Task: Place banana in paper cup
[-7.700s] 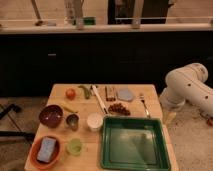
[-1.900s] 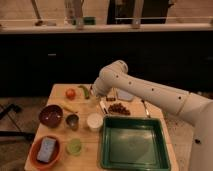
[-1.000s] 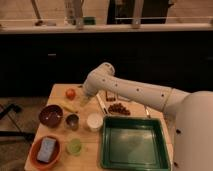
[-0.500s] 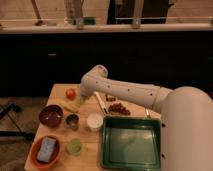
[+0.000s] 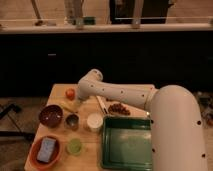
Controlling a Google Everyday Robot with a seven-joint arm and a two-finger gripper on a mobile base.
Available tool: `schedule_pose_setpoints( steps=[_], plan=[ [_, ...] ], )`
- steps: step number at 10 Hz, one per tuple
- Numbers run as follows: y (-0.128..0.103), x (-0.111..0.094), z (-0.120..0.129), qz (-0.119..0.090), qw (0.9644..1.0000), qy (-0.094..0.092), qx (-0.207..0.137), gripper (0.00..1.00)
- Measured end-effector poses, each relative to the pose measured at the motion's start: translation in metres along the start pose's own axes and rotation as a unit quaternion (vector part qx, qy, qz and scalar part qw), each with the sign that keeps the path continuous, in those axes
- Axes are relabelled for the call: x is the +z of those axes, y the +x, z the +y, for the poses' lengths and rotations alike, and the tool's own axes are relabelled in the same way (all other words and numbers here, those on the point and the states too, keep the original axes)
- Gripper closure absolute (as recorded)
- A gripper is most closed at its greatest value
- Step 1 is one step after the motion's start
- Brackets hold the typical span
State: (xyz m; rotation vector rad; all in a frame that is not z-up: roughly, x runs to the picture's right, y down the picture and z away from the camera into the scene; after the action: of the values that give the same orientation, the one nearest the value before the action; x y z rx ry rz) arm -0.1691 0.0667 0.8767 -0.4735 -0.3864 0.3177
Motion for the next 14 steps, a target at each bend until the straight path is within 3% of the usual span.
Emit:
schedule_pose_setpoints(
  steps=[6,11,14],
  plan=[
    [0.002,0.026,0.009,-0.018,0.9995,-0.007,0.023,0.29],
    [-0.008,0.051,0.016,-0.018,0.9992,-0.034,0.007,0.29],
    [-0.013,0.068,0.023,-0.008,0.9985,-0.054,-0.009,0.29]
  ],
)
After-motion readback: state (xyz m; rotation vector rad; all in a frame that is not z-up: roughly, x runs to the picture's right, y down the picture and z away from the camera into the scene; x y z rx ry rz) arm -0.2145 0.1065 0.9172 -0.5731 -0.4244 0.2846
